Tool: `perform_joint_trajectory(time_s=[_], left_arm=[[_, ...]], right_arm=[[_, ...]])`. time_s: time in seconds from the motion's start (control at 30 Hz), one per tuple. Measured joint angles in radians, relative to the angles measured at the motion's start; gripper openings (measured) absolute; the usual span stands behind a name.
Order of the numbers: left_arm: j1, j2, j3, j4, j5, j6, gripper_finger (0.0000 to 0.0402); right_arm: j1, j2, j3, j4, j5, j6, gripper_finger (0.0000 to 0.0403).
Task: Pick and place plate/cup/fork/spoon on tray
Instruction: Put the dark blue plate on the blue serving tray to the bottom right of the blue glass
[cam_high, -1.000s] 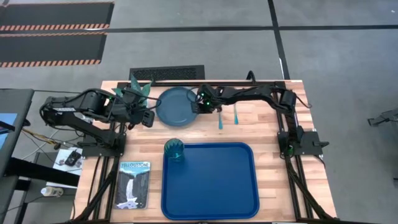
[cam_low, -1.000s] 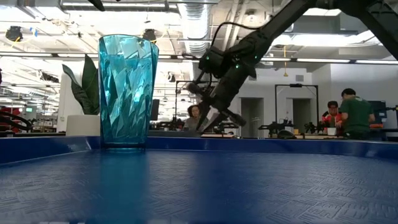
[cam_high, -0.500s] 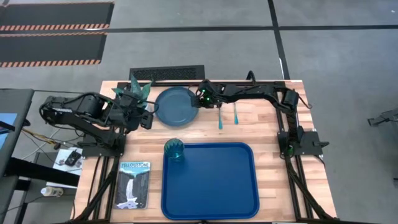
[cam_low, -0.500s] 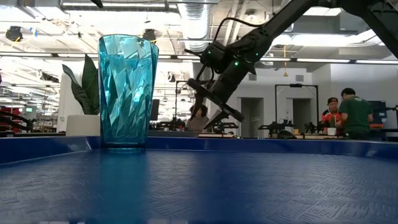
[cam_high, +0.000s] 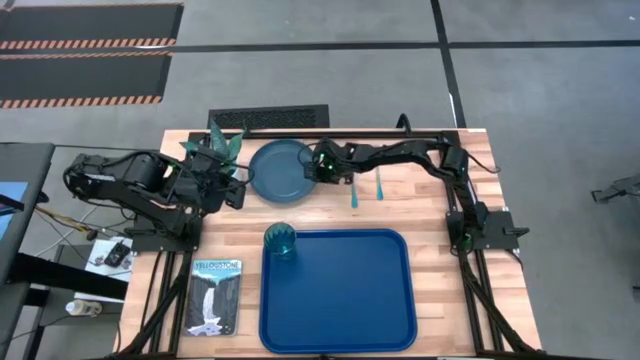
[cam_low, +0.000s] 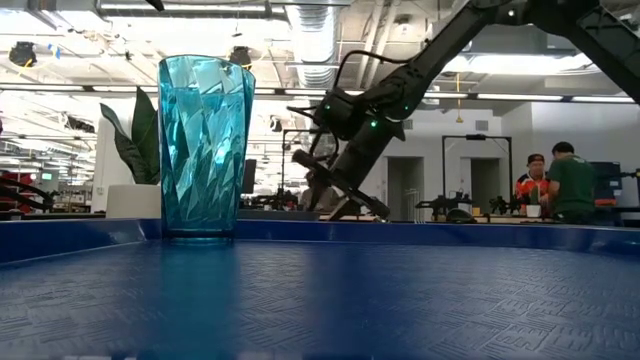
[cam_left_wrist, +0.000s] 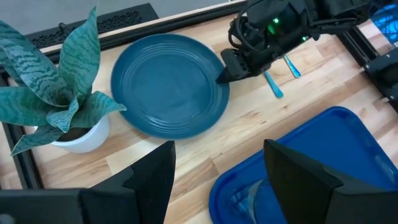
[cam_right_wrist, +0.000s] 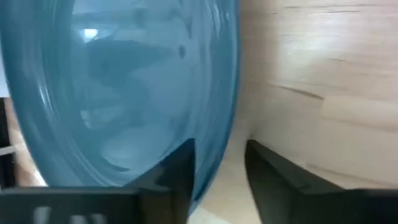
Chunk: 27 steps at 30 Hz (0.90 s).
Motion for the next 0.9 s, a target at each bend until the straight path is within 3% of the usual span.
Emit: perform_joint_trajectory(time_s=[0.17, 0.23, 0.7, 0.9], left_arm=[[0.000, 0.000, 0.000, 0.000, -0.003, 0.009, 0.0229], [0.000, 0.000, 0.000, 0.000, -0.019, 0.016, 0.0229], [0.004, -0.003, 0.000, 0.010, -0.038, 0.026, 0.0229], [0.026, -0.005, 0.000, 0.037, -0.015, 0.021, 0.0229]], right_arm=[[-0.002, 0.006, -0.001, 0.015, 0.005, 0.001, 0.0042], [-0.007, 0.005, 0.000, 0.025, -0.007, -0.008, 0.0015], [-0.055, -0.068, -0.001, -0.011, -0.045, -0.028, 0.0010], [-0.024, -0.208, 0.000, -0.069, -0.064, -0.091, 0.0009]])
